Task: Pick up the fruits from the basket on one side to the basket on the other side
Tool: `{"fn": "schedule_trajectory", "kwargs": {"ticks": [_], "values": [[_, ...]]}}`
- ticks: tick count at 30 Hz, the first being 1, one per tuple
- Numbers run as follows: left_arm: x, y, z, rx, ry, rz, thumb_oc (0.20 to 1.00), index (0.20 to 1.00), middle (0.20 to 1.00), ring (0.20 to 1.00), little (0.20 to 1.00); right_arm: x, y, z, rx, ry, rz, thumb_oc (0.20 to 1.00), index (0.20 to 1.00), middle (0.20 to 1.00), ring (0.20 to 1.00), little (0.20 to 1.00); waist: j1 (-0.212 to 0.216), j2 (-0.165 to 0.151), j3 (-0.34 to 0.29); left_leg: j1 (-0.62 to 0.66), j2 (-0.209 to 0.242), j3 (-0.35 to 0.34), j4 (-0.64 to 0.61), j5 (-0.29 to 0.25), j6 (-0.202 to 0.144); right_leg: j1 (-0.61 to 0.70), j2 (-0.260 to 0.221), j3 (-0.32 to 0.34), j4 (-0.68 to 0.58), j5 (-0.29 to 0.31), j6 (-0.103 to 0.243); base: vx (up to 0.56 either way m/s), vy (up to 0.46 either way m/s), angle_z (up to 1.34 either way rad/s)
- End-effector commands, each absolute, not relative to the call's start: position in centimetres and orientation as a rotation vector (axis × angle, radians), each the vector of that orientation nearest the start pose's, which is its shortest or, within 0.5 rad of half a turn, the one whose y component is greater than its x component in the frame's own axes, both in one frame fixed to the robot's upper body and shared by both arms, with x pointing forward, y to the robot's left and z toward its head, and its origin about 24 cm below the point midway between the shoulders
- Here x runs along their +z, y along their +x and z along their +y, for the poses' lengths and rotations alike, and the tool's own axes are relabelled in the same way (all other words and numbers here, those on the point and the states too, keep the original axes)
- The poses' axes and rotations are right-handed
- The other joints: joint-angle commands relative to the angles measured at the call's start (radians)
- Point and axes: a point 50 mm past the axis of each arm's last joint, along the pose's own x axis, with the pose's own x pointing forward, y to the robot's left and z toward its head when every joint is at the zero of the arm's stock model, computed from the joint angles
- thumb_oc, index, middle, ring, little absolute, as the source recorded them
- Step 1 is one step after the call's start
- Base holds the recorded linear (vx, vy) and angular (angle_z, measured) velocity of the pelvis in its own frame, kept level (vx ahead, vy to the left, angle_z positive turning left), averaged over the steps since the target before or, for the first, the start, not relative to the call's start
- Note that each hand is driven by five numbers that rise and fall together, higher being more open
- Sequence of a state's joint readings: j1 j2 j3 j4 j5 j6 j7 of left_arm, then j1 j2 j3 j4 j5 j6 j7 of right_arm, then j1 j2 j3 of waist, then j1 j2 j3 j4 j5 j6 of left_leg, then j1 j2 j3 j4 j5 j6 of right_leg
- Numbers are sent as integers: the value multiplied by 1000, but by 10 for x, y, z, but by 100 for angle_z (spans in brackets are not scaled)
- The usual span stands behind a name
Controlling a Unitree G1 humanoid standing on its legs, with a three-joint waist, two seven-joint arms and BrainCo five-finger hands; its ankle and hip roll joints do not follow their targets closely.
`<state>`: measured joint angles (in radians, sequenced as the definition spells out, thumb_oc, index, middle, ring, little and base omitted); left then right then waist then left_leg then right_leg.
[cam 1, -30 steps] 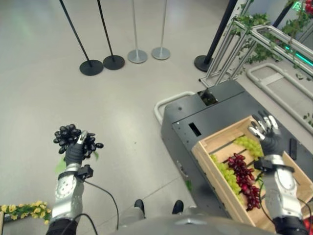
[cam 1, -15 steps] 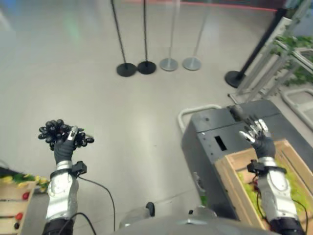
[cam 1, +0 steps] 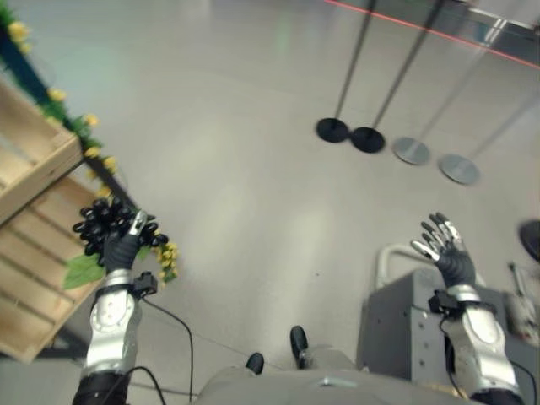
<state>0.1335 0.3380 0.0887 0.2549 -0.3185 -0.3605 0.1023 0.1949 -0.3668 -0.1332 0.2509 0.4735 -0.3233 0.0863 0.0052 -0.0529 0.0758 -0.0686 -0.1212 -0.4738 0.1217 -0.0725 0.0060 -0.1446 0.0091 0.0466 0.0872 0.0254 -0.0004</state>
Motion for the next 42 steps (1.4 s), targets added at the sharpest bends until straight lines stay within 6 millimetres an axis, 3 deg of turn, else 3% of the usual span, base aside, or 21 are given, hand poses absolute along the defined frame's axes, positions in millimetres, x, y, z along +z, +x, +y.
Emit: {"fn": "schedule_trajectory", "kwargs": {"ticks": [1,2,6,7,8,10,12,14,15,17,21,26,40,42], "values": [[68,234,266,214,153,-274,200,200,200,200,200,44,208,-285,-209,35,-165,1000,1000,1000,1000,1000,-24,-10,-10,23,-3,-17,-31,39,-41,29,-31,-12,14,-48,99,-34,-249,102],[64,234,263,201,129,-259,200,200,200,200,200,44,208,-286,-208,22,-162,1000,1000,1000,1000,1000,-22,-11,-10,5,17,-31,-34,56,-59,48,-27,-60,3,-58,89,-46,-315,89],[62,237,256,167,145,-244,200,200,200,200,200,48,205,-293,-233,21,-177,1000,1000,1000,1000,1000,-24,-13,0,-43,35,-29,-51,100,-80,82,-26,-140,-35,-68,78,-109,-182,99],[61,239,254,164,140,-242,200,200,200,200,200,51,205,-295,-244,13,-190,1000,1000,1000,1000,1000,-32,-15,8,-72,44,39,-42,101,-80,93,-36,-163,-43,-71,79,-185,3,110],[61,242,251,157,138,-243,200,200,200,200,200,54,206,-298,-259,3,-206,1000,1000,1000,1000,1000,-51,-16,20,-117,60,176,-15,107,-77,92,-55,-187,-45,-62,89,-207,41,118],[62,245,249,145,132,-243,200,200,200,200,200,59,210,-299,-269,-13,-222,1000,1000,1000,1000,1000,-60,-20,35,-134,99,348,51,61,-67,76,-82,-212,-35,-44,94,-196,31,100],[62,245,251,139,156,-243,200,200,200,200,200,59,212,-298,-267,-3,-227,1000,1000,1000,1000,1000,-68,-25,38,-118,111,405,138,4,-61,65,-101,-244,-28,-36,85,-135,-9,47],[62,244,250,133,157,-242,200,200,200,200,200,57,211,-298,-266,2,-219,1000,1000,1000,1000,1000,-70,-22,32,-102,117,416,121,-5,-59,62,-99,-252,-26,-42,80,-38,22,43],[62,243,251,126,168,-240,200,200,200,200,200,53,208,-299,-275,8,-204,1000,1000,1000,1000,1000,-81,-14,20,-54,141,464,82,-32,-54,61,-98,-279,-21,-56,78,45,58,40],[60,241,248,113,159,-235,200,200,200,200,200,48,204,-302,-305,26,-190,1000,1000,1000,1000,1000,-95,5,8,-19,172,516,-19,7,-58,77,-93,-306,-27,-53,90,74,97,48],[58,238,249,103,175,-223,200,200,200,200,200,41,204,-300,-311,21,-161,1000,1000,1000,1000,1000,-89,4,5,5,172,529,-59,24,-61,95,-103,-310,-31,-47,98,45,94,36],[57,232,254,105,188,-208,200,200,200,200,200,34,210,-290,-282,26,-124,1000,1000,1000,1000,1000,-61,-22,5,15,156,542,-50,8,-43,105,-132,-296,-28,-29,114,23,99,4],[52,221,262,118,251,-174,200,200,200,200,200,23,207,-283,-246,19,-69,1000,1000,1000,1000,1000,-47,-51,-5,35,139,562,-66,-4,-18,94,-136,-254,-29,-2,136,14,47,-12],[59,219,263,126,234,-207,200,200,200,200,200,20,204,-283,-248,16,-53,1000,1000,1000,1000,1000,-49,-51,-10,44,139,566,-85,2,-19,94,-133,-254,-37,1,138,35,18,-6]]}}
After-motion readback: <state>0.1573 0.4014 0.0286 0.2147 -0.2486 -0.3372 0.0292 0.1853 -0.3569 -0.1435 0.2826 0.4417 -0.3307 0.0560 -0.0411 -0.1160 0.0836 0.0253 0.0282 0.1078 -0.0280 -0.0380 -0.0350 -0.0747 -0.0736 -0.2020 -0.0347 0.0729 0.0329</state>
